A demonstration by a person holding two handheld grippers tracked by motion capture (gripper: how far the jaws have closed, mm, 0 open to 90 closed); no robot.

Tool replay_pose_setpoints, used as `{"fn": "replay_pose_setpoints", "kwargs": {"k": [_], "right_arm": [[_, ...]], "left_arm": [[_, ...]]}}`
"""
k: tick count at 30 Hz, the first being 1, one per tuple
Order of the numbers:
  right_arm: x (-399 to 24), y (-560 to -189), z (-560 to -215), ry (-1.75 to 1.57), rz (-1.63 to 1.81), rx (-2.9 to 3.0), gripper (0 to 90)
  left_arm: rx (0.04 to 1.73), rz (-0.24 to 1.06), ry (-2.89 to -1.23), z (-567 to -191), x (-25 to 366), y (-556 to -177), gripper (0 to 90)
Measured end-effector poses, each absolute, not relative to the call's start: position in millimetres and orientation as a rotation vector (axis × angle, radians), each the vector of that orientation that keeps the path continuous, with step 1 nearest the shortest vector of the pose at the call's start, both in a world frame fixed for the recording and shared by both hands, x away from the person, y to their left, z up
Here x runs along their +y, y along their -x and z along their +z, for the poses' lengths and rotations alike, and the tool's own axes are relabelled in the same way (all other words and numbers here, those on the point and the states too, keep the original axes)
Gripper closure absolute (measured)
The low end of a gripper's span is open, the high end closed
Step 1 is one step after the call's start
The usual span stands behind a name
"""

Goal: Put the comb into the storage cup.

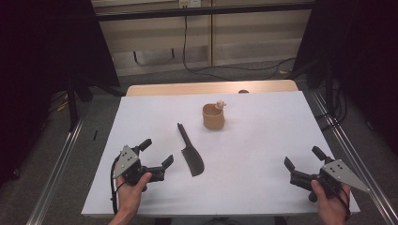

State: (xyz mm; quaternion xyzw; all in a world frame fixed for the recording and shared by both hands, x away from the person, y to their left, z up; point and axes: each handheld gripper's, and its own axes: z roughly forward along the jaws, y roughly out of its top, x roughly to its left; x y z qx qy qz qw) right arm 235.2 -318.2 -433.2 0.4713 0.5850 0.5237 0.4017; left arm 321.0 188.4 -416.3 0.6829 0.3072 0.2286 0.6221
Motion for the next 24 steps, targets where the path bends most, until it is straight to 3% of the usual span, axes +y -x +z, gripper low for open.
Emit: {"fn": "replay_pose_setpoints", "kwargs": {"k": [24], "right_arm": [[-318,-235,-433,-1.191,1.328,1.484,0.0]], "left_arm": [[0.632,0.501,-1.572,-403,154,-338,1.4]]}}
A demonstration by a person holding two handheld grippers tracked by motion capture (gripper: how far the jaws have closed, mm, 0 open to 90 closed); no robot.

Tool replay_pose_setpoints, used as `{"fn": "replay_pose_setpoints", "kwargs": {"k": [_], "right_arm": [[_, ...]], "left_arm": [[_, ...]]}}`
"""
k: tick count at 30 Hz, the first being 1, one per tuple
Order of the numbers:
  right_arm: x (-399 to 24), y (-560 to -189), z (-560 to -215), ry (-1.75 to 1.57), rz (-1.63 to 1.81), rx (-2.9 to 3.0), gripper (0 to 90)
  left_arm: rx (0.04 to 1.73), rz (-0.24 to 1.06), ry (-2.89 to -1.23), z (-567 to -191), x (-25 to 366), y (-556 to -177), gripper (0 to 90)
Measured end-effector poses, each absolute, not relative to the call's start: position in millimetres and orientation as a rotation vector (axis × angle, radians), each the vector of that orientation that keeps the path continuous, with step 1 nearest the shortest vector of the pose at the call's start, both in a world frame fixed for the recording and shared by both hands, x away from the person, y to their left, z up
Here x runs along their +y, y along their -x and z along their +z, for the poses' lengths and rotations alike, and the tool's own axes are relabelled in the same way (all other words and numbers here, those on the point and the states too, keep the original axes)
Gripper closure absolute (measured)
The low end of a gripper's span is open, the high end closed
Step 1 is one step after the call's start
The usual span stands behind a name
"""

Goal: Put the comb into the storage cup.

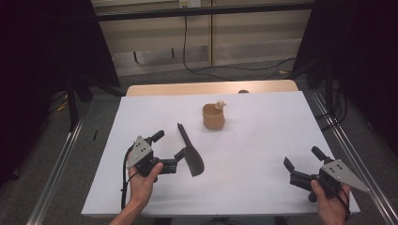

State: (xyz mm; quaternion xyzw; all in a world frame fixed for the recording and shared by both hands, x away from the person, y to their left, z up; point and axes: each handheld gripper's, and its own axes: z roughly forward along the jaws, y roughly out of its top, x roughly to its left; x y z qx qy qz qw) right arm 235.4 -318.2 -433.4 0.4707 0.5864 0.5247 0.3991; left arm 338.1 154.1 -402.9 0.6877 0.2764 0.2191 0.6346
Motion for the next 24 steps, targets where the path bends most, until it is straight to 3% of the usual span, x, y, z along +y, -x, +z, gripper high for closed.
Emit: {"fn": "replay_pose_setpoints", "kwargs": {"k": [24], "right_arm": [[-317,-235,-434,-1.188,1.337,1.487,0.0]], "left_arm": [[0.535,0.481,-1.594,-391,116,-359,1.2]]}}
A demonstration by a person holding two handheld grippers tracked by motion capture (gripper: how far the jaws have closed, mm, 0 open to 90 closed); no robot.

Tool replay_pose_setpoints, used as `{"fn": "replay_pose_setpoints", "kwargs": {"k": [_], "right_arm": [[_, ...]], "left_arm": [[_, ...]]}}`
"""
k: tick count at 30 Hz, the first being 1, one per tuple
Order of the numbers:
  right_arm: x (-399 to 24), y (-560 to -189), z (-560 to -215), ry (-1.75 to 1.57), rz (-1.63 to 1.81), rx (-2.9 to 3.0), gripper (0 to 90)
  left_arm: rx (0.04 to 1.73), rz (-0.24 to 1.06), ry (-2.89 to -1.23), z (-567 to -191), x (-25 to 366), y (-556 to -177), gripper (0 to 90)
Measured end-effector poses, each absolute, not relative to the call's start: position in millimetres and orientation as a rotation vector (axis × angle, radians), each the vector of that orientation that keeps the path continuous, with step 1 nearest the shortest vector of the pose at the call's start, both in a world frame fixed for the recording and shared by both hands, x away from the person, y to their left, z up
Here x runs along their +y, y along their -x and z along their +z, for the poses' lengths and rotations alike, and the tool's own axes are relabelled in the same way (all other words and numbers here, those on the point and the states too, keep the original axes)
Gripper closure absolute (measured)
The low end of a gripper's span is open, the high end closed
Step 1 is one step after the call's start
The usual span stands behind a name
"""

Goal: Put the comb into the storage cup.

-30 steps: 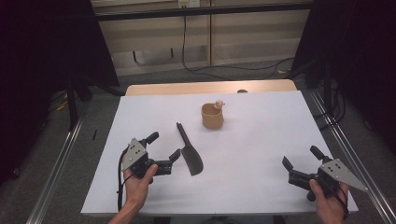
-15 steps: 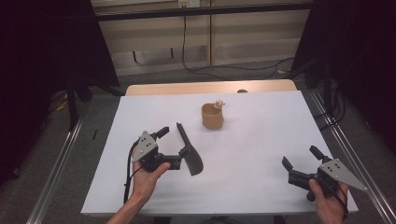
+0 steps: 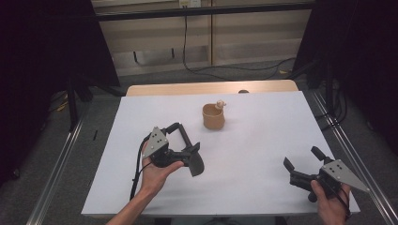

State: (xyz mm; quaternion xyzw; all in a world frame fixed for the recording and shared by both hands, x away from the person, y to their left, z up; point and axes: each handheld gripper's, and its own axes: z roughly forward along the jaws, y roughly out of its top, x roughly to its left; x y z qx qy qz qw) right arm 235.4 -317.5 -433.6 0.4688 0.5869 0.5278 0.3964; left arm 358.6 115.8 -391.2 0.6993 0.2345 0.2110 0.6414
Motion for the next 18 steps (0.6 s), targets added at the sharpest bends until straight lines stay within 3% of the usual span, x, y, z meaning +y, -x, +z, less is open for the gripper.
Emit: {"fn": "replay_pose_setpoints", "kwargs": {"k": [11,18], "right_arm": [[-319,-236,-434,-1.187,1.345,1.49,0.0],[-318,-235,-434,-1.183,1.344,1.496,0.0]], "left_arm": [[0.556,0.495,-1.599,-393,118,-367,3.9],[0.531,0.483,-1.618,-401,115,-368,16.3]]}}
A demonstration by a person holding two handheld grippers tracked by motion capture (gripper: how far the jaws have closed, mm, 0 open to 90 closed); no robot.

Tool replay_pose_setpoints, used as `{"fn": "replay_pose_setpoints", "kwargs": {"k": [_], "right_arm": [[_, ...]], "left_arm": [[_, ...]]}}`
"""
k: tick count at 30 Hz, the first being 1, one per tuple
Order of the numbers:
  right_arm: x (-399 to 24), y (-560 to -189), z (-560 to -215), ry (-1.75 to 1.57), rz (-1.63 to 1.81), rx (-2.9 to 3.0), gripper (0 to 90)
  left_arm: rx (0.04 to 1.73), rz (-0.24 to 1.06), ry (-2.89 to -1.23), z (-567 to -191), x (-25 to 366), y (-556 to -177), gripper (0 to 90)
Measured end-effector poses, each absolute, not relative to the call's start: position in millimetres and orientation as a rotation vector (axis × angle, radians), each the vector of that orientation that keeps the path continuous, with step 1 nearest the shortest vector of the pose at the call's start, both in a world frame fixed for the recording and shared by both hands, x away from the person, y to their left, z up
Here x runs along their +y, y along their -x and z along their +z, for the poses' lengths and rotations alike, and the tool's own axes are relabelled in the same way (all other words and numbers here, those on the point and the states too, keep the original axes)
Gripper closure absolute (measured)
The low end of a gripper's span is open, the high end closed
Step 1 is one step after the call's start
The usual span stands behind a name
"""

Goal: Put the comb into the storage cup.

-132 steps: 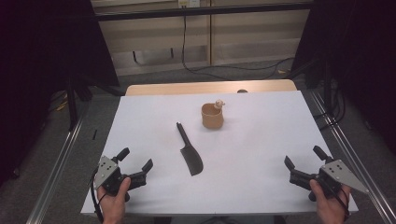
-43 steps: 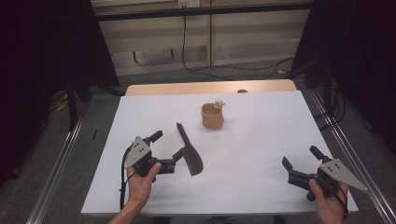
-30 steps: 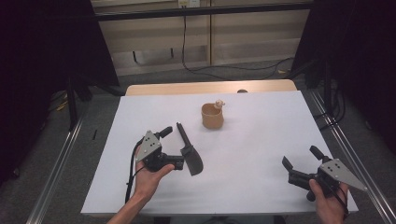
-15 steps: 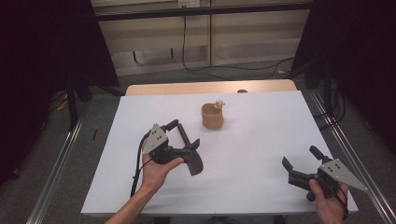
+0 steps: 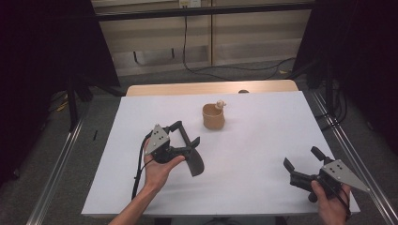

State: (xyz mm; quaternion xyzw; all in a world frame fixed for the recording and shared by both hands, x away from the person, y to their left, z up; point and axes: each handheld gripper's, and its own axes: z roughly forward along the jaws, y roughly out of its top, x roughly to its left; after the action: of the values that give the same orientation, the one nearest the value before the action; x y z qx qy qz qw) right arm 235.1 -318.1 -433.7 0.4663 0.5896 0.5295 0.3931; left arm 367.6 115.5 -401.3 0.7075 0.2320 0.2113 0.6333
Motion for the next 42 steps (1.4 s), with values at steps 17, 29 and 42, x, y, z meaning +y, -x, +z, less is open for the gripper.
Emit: {"fn": "replay_pose_setpoints", "kwargs": {"k": [17,29,42], "right_arm": [[-318,-235,-434,-1.187,1.342,1.495,0.0],[-318,-236,-434,-1.185,1.343,1.496,0.0],[-318,-236,-434,-1.191,1.337,1.496,0.0]], "left_arm": [[0.517,0.439,-1.591,-405,111,-371,60.0],[0.54,0.289,-1.626,-405,110,-374,90.0],[0.561,0.063,-1.765,-393,103,-389,90.0]]}}
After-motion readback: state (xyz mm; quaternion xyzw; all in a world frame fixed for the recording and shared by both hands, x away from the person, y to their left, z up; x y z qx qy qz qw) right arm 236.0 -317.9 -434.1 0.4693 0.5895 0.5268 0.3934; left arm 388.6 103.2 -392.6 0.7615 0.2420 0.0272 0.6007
